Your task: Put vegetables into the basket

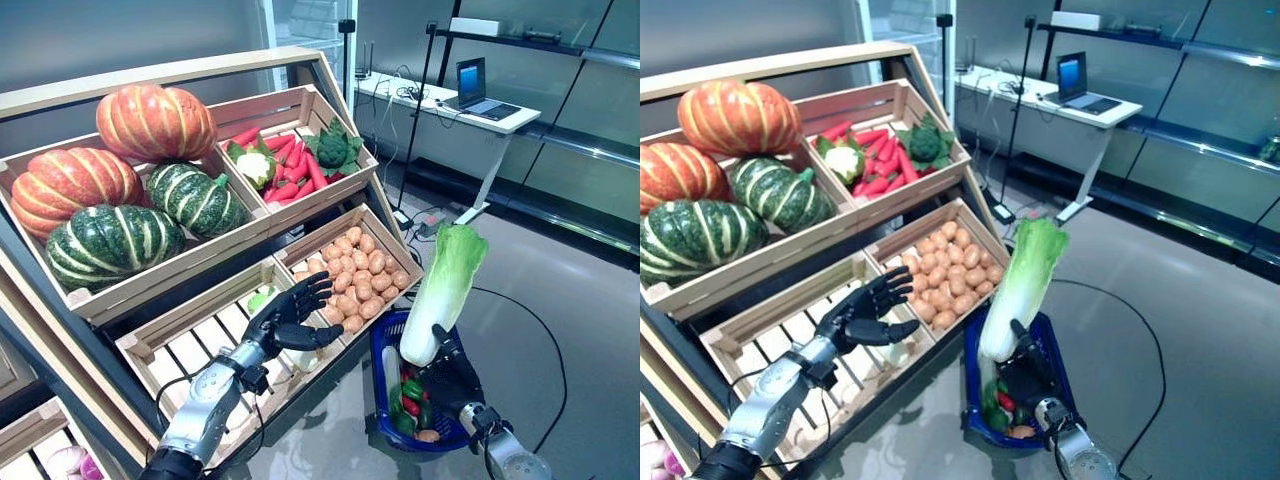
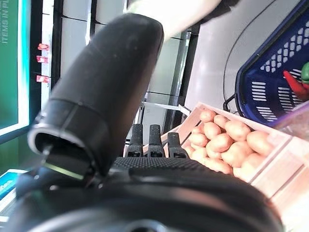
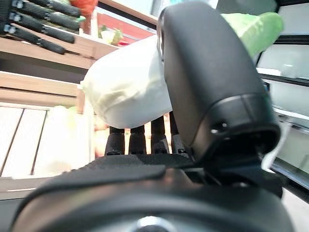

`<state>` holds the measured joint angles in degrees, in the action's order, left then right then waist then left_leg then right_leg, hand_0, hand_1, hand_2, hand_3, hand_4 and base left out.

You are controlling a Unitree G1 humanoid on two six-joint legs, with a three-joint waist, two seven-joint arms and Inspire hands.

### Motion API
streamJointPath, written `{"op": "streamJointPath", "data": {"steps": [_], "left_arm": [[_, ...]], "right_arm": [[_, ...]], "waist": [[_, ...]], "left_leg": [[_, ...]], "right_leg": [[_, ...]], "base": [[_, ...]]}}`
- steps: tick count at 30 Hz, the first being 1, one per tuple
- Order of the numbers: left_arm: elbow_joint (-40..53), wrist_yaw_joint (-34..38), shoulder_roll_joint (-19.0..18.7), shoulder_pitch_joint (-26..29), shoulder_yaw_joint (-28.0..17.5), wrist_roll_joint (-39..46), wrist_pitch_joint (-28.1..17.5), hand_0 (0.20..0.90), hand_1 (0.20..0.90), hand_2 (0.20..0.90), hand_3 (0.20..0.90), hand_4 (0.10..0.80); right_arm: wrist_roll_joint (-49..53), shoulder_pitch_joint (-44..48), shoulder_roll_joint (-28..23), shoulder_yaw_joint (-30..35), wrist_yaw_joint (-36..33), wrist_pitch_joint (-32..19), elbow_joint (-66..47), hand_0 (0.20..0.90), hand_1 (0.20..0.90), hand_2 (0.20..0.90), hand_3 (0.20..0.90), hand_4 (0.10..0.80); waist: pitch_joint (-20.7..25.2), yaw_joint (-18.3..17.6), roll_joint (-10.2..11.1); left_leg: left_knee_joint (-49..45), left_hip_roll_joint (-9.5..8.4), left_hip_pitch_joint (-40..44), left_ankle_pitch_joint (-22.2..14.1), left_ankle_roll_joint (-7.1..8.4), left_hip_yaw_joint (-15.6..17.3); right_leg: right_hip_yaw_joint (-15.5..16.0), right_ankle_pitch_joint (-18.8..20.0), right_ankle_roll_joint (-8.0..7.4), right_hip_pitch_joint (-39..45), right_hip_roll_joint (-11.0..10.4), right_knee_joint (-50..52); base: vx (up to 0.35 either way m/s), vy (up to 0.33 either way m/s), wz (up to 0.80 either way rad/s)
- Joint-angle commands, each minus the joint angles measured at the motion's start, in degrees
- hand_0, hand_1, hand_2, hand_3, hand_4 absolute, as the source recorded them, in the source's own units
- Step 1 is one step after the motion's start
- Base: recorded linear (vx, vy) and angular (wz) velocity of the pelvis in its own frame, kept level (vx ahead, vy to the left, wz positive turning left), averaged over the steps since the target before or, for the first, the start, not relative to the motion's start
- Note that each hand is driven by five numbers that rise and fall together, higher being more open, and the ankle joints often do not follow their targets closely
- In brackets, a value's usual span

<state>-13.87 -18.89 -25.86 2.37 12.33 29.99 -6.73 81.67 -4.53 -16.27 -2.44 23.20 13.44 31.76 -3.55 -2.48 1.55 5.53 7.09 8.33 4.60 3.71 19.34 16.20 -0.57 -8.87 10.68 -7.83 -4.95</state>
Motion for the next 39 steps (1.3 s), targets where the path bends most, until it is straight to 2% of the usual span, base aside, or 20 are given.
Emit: {"op": "streamJointPath", "data": {"steps": [1, 9, 13, 18, 20, 22, 24, 26, 28, 29, 33, 35, 39], "left_arm": [[-1.4, 0.0, -0.6, 4.9, -5.2, 1.7, -7.3, 0.900, 0.900, 0.900, 0.900, 0.800], [-4.7, 2.6, 0.2, 3.9, -7.0, 0.7, -7.5, 0.900, 0.900, 0.900, 0.900, 0.800], [-7.2, 7.7, 1.6, 2.6, -6.7, -1.7, -6.0, 0.900, 0.900, 0.900, 0.900, 0.800], [-8.1, 12.1, 2.8, 0.7, -6.6, -2.3, -5.9, 0.900, 0.900, 0.900, 0.900, 0.800], [-8.0, 13.5, 2.6, 2.0, -5.5, -2.6, -6.6, 0.900, 0.900, 0.900, 0.900, 0.800], [-7.8, 16.2, 1.6, 5.7, -3.0, -5.0, -9.3, 0.900, 0.900, 0.900, 0.900, 0.800], [-7.2, 20.5, -0.1, 9.3, -0.9, -7.3, -11.6, 0.900, 0.900, 0.900, 0.900, 0.800], [-6.0, 27.3, -1.1, 12.0, 0.6, -8.3, -13.9, 0.900, 0.900, 0.900, 0.900, 0.800], [-6.0, 33.0, -1.6, 14.1, 1.4, -10.3, -14.5, 0.900, 0.900, 0.900, 0.900, 0.800], [-6.1, 33.5, -1.5, 14.3, 1.4, -10.6, -14.6, 0.900, 0.900, 0.900, 0.900, 0.800], [-6.9, 44.2, -1.4, 19.1, 3.5, -17.0, -15.3, 0.900, 0.900, 0.900, 0.900, 0.800], [-7.6, 48.1, -1.6, 21.2, 4.2, -19.1, -13.5, 0.900, 0.900, 0.900, 0.900, 0.800], [-11.1, 51.3, -1.4, 26.0, 4.8, -15.4, -12.8, 0.900, 0.900, 0.900, 0.900, 0.800]], "right_arm": [[2.9, 6.1, 0.6, 4.8, 5.2, -1.9, -2.1, 0.300, 0.300, 0.300, 0.300, 0.400], [-1.6, 6.5, -1.7, 9.4, 0.6, -8.3, -1.7, 0.300, 0.300, 0.300, 0.300, 0.400], [-13.9, 8.0, -4.1, 9.9, -4.9, -14.3, -1.6, 0.300, 0.300, 0.300, 0.300, 0.400], [-20.5, 9.7, -5.6, 10.1, -11.0, -19.7, -1.4, 0.300, 0.300, 0.300, 0.300, 0.400], [-22.9, 11.8, -6.8, 9.1, -13.0, -21.6, -1.0, 0.300, 0.300, 0.300, 0.300, 0.400], [-25.4, 16.2, -8.9, 7.4, -15.4, -24.1, -0.3, 0.300, 0.300, 0.300, 0.300, 0.400], [-28.0, 21.0, -11.3, 5.8, -17.6, -25.0, 1.4, 0.300, 0.300, 0.300, 0.300, 0.400], [-28.9, 25.3, -13.1, 4.4, -20.1, -25.0, 2.9, 0.300, 0.300, 0.300, 0.300, 0.400], [-29.5, 28.2, -14.2, 3.6, -21.9, -26.2, 5.4, 0.300, 0.300, 0.300, 0.300, 0.400], [-29.5, 28.5, -14.4, 3.6, -22.0, -26.3, 5.7, 0.300, 0.300, 0.300, 0.300, 0.400], [-28.3, 34.2, -16.0, 3.4, -21.9, -27.4, 14.4, 0.300, 0.300, 0.300, 0.300, 0.400], [-27.9, 37.0, -17.0, 2.9, -21.7, -26.8, 17.6, 0.300, 0.300, 0.300, 0.300, 0.400], [-27.5, 43.9, -18.3, 1.9, -21.9, -24.1, 23.2, 0.300, 0.300, 0.300, 0.300, 0.400]], "waist": [[-1.2, -1.2, 0.0], [-1.7, -1.9, 0.2], [-2.1, -1.6, 0.4], [-4.2, -0.5, 1.1], [-6.5, 0.0, 1.6], [-10.9, 0.6, 1.7], [-14.5, 0.5, 1.1], [-17.4, 0.8, 0.7], [-18.8, 1.2, 0.4], [-18.9, 1.2, 0.3], [-21.0, 2.6, -0.7], [-21.6, 3.0, -1.1], [-22.9, 3.5, -2.0]], "left_leg": [[-0.5, 1.50, 3.9, -6.7, 0.42, 1.3], [-0.5, 1.65, 4.0, -6.8, 0.50, 2.1], [-0.5, 1.63, 4.2, -6.7, 0.36, 2.3], [-2.2, 1.76, 3.9, -6.3, -0.13, 3.3], [-10.9, 3.12, -1.0, -9.1, -0.36, 2.9], [-22.6, 5.08, -8.7, -13.1, -0.23, 1.5], [-29.9, 7.21, -14.2, -15.7, -0.53, 1.4], [-37.7, 8.83, -20.3, -18.5, -0.73, -0.8], [-42.7, 9.16, -24.6, -20.6, -1.10, -2.8], [-43.4, 9.19, -25.3, -20.9, -1.13, -3.2], [-50.1, 7.96, -31.7, -23.4, -1.91, -7.2], [-52.9, 7.45, -34.3, -24.4, -1.84, -8.2], [-57.8, 6.29, -39.7, -25.9, -1.97, -10.0]], "right_leg": [[0.0, 2.4, 1.38, -1.0, 0.1, -0.1], [-0.8, 2.5, 1.55, -1.4, 0.5, -0.1], [-0.9, 2.4, 1.90, -1.3, 0.9, -0.1], [-0.5, 1.9, 2.85, -1.7, 0.9, 1.9], [-0.4, -0.1, 3.70, -5.3, 0.3, 7.6], [-0.4, -2.9, 4.43, -11.4, -1.0, 15.8], [0.0, -6.1, 5.59, -17.0, -2.3, 24.3], [-0.3, -8.8, 6.35, -22.2, -4.4, 32.1], [-0.4, -10.5, 6.70, -26.0, -6.0, 37.6], [-0.4, -10.8, 6.70, -26.5, -6.2, 38.3], [-0.3, -12.9, 6.71, -32.1, -9.0, 46.1], [-0.5, -13.7, 6.40, -34.7, -10.1, 49.2], [-2.0, -15.6, 6.07, -40.9, -12.1, 55.5]], "base": [[0.032, -0.004, -0.07], [0.024, -0.010, -0.10], [0.038, -0.041, -0.04], [0.020, -0.081, -0.10], [-0.187, -0.145, -0.07], [-0.349, -0.106, -0.05], [-0.342, -0.027, -0.12], [-0.227, -0.002, -0.03], [-0.126, 0.004, 0.17], [-0.123, -0.009, 0.25], [-0.072, -0.022, 0.30], [-0.056, -0.031, 0.27], [-0.075, -0.018, 0.24]]}}
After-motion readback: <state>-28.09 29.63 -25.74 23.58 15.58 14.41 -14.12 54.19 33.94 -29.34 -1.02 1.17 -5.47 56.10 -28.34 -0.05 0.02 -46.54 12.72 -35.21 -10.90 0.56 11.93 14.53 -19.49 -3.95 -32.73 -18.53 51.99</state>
